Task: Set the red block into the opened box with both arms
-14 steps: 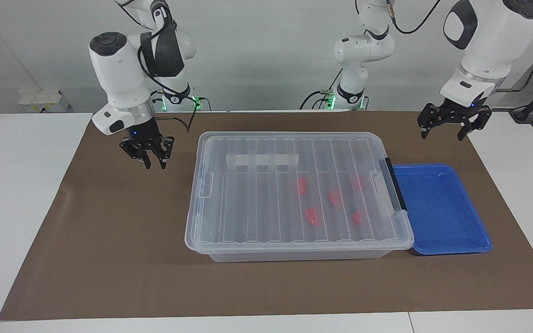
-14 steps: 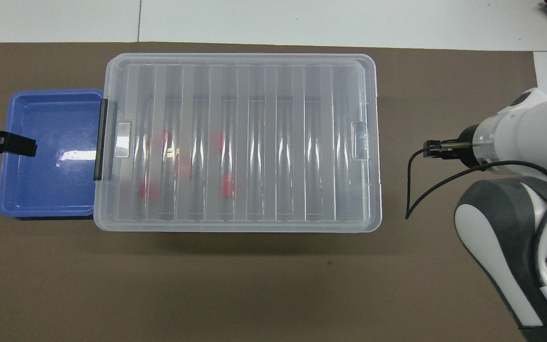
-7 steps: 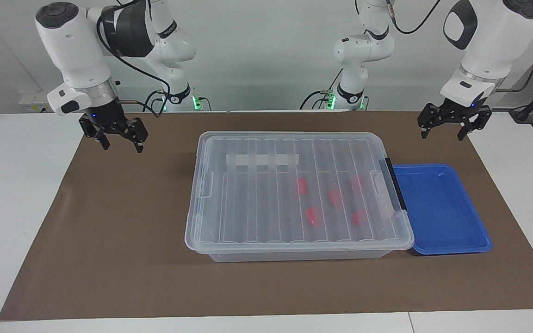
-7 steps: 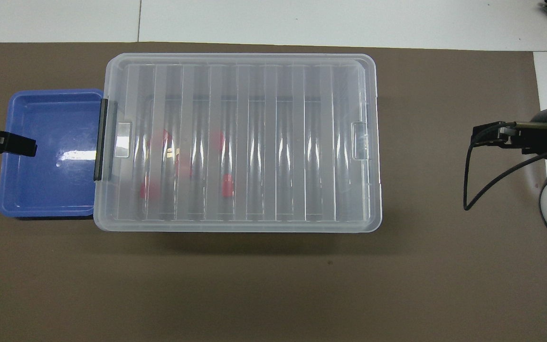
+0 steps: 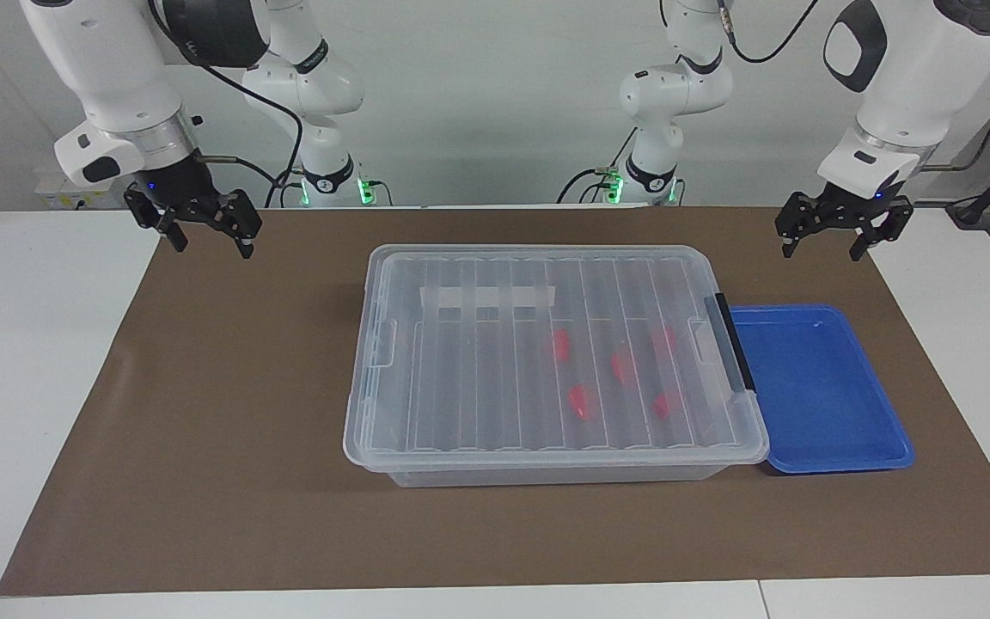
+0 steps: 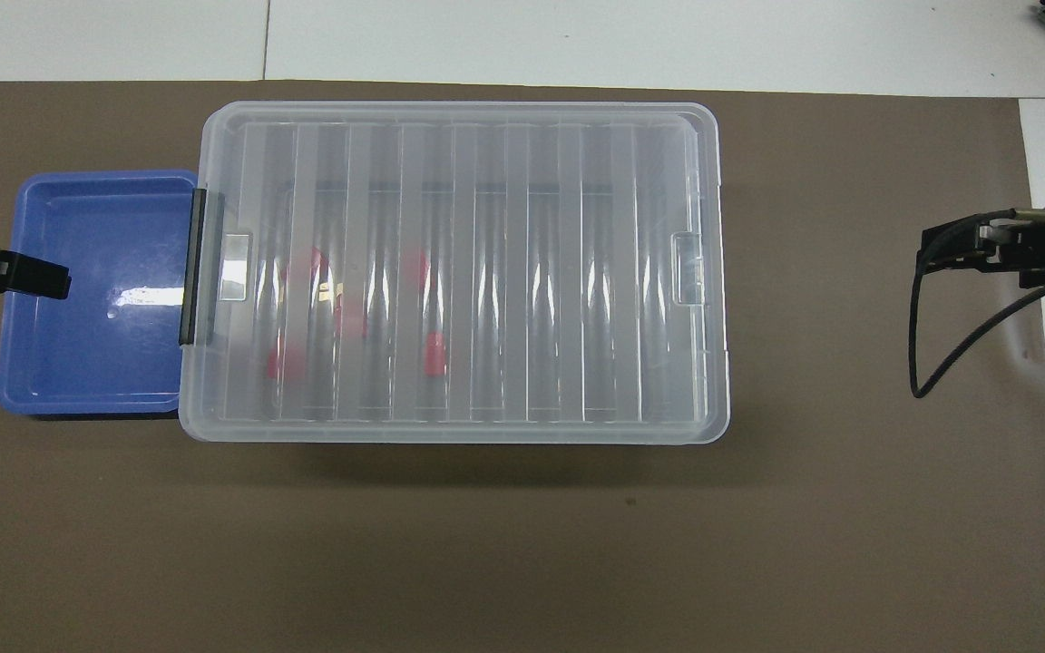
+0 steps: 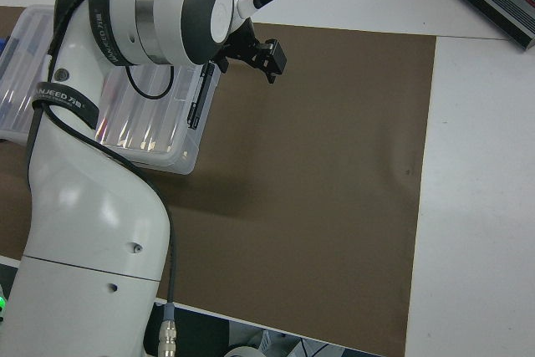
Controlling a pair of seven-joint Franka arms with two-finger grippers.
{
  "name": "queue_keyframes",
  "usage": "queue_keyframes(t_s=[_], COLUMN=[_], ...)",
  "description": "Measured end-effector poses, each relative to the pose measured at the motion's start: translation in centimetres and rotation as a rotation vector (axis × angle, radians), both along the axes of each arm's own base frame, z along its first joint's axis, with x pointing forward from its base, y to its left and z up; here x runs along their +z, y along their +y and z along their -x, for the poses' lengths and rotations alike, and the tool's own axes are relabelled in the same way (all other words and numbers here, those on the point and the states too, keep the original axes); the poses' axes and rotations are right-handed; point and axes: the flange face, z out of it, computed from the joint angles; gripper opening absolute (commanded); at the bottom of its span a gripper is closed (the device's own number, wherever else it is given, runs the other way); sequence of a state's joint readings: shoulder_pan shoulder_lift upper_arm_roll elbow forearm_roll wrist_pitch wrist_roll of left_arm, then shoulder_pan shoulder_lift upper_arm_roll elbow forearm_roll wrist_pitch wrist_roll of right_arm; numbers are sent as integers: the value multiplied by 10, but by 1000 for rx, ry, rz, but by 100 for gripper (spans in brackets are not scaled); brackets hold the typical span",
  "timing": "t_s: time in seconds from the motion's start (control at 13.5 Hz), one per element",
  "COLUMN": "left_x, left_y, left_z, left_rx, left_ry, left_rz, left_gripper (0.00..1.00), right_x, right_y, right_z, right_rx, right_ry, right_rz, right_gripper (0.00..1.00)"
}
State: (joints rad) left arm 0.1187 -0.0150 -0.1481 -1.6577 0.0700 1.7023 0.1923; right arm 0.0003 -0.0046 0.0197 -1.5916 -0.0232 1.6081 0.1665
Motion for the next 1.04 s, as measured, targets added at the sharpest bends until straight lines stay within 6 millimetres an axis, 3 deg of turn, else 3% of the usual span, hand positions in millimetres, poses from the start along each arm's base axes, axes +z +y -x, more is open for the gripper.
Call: queue_keyframes(t_s=[0.22, 1.04], left_x=[0, 0], left_y=[0, 0], left_z=[0, 0], left_rx=[0, 0], left_ry=[0, 0], left_rz=[0, 0], left_gripper=[100, 100], right_x=[3, 2], right_y=[1, 5], right_z=[9, 10], right_rx=[40, 53], right_ry=[32, 38], right_rz=[1, 1], right_gripper=[100, 100])
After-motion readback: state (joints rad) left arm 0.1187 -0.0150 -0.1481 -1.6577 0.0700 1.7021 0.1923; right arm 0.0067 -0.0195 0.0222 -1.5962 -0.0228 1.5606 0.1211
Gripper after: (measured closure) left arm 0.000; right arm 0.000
